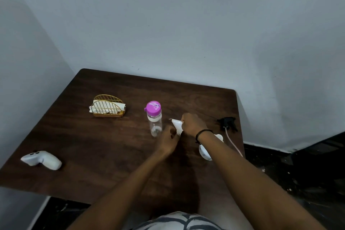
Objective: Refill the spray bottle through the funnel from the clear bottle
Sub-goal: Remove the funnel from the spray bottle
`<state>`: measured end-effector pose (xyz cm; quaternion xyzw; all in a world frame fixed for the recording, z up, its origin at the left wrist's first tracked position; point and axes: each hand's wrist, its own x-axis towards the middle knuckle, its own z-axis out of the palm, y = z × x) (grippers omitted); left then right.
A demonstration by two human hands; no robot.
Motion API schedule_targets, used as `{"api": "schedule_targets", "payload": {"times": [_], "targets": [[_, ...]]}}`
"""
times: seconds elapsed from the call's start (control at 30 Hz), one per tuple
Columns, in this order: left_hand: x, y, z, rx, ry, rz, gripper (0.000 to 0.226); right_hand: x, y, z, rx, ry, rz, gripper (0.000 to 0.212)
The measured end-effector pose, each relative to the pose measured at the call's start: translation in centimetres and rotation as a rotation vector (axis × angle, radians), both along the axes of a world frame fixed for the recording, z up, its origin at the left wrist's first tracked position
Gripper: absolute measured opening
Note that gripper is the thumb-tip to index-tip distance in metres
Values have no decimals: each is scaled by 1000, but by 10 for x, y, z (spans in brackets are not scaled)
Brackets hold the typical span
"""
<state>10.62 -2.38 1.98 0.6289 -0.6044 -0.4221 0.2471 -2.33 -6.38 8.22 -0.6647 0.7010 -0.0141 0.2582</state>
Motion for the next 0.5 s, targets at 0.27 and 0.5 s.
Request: {"api": "schedule_targets", "payload": {"times": [0.27,0.5], "targets": [[1,-2,-16,-74,-303,-231,37,3,-8,-16,88,-10,5,24],[-1,-7,-23,-113,-436,-392,46,4,-7,-30,98,5,14,19]]}}
